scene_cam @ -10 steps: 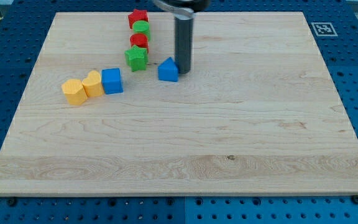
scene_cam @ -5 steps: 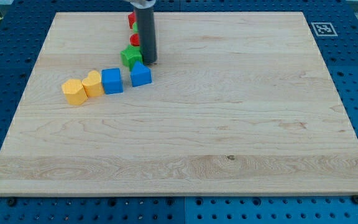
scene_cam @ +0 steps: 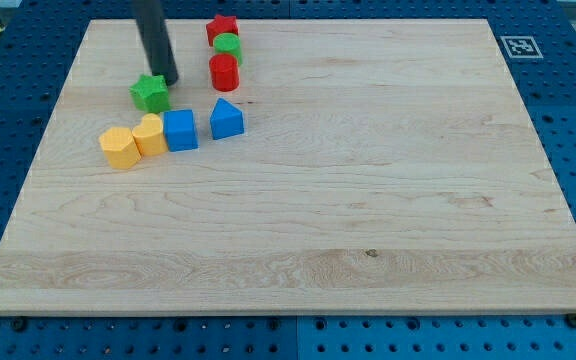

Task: Move the green star to the top left of the yellow hexagon

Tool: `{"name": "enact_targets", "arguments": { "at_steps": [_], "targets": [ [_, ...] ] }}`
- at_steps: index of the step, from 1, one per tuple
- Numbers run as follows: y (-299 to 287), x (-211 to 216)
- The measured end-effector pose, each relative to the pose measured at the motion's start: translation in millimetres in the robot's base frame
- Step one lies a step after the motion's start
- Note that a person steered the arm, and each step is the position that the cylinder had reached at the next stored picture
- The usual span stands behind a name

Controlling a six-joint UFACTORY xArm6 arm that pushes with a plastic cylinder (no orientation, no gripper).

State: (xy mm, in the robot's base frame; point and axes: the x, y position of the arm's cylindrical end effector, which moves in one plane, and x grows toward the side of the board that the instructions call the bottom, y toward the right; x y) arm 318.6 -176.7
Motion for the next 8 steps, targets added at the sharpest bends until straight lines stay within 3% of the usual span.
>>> {"name": "enact_targets", "arguments": {
  "at_steps": [4, 8],
  "targets": [
    [25, 2],
    [9, 35]
  ]
}}
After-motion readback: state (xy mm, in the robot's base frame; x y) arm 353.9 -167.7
